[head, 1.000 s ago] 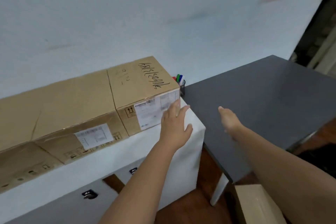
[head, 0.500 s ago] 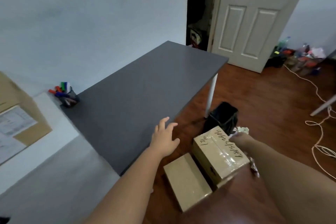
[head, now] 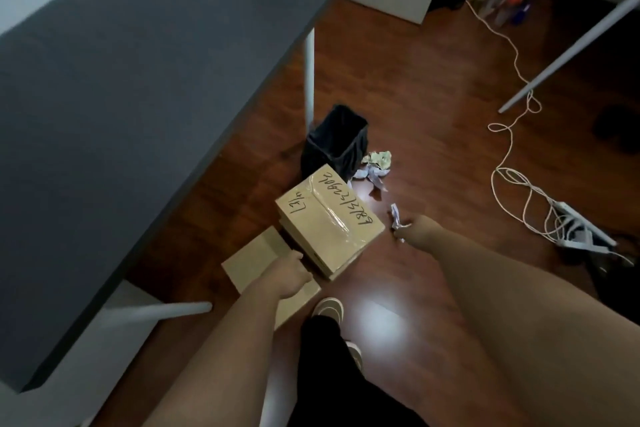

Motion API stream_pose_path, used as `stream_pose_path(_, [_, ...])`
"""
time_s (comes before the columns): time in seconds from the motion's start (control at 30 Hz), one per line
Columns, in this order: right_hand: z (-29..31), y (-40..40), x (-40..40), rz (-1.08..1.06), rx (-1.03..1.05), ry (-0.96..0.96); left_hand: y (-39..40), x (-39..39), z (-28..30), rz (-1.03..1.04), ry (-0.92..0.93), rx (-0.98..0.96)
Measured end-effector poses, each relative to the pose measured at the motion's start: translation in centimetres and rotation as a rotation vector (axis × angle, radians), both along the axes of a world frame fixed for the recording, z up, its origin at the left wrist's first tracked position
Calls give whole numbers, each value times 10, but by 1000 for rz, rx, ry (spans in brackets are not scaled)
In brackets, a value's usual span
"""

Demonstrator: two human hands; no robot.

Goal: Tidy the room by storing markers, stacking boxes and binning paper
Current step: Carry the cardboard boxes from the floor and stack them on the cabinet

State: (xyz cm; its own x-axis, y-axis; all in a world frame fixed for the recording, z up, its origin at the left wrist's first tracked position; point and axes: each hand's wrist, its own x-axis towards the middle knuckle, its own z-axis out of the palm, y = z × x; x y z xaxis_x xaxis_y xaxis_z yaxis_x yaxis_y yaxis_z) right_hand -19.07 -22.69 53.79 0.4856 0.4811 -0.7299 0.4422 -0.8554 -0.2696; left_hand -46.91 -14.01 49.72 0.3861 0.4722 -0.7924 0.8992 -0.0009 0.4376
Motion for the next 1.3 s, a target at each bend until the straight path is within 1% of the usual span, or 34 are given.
stream_pose_path(0.2, [-85, 34, 40, -6, -67, 37, 18, 35, -82, 97, 48, -139])
stream_pose_path(0.3, [-127, 47, 53, -114, -44, 15, 14, 58, -117, 118, 29, -114])
stream_pose_path(0.4, [-177, 51, 55, -127, -46, 28, 4, 78, -156, 134, 26, -107])
stream_pose_path(0.47, [-211, 49, 52, -110, -52, 51, -4, 85, -181, 228, 51, -120])
stream_pose_path(0.6, [-274, 42, 53, -131, -13, 24, -16, 94, -233, 601, 83, -186])
stream_pose_path(0.7, [-309, 42, 57, -148, 10, 63, -25, 100, -261, 757, 62, -266])
stream_pose_path(0.8, [-329, 37, 60, -327, 62, 173, -29, 110, -275, 871, -53, -356])
stream_pose_path(0.83, [-332, 35, 61, -382, 76, 193, -29, 114, -276, 947, -88, -369])
stream_pose_path(0.9, [-333, 34, 61, -408, 89, 194, -25, 120, -272, 1172, -145, -370])
stream_pose_path(0.93, [-329, 35, 60, -406, 100, 174, -23, 122, -266, 1262, -148, -348])
stream_pose_path(0.97, [-324, 35, 58, -411, 130, 162, -19, 121, -259, 1303, -125, -301])
stream_pose_path(1.0, [-317, 38, 55, -430, 179, 175, -17, 118, -251, 1299, -81, -221])
stream_pose_path(1.1, [-283, 52, 41, -527, 349, 301, -5, 109, -220, 1198, 71, 94])
stream_pose_path(1.17, [-253, 62, 33, -586, 437, 352, 7, 106, -190, 1226, 81, 143])
stream_pose_path(1.3, [-182, 73, 24, -615, 548, 376, 15, 98, -118, 1359, -2, 107])
